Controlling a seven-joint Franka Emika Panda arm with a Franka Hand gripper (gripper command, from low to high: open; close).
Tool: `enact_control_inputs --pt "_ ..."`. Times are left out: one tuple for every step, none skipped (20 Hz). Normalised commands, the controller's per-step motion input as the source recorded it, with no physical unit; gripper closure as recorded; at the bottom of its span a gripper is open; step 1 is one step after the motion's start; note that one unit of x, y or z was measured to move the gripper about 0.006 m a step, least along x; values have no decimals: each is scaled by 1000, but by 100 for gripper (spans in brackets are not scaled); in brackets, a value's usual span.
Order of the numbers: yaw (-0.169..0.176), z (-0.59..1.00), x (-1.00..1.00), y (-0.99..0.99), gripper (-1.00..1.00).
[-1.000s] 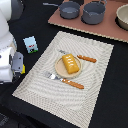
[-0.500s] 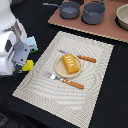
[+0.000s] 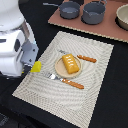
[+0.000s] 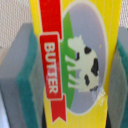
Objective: Place the bread, butter, and milk from the table onto the serving area.
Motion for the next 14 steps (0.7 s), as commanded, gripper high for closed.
enact_control_inputs --pt "-13 43 1000 -320 100" --pt "-20 23 1000 -343 100" --pt "-21 11 1000 -349 100" --pt "-20 6 1000 -346 100" --pt "-23 3 1000 -349 100" --pt "-28 0 1000 -366 100" --pt "-27 0 1000 -360 100" --pt "-24 0 1000 -351 100" --pt "-21 0 1000 -343 100" --pt "-15 0 1000 -320 100" --pt "-12 0 1000 -311 100" --pt "-18 0 1000 -306 100" --pt "-18 0 1000 -280 100" --pt "-26 0 1000 -254 100"
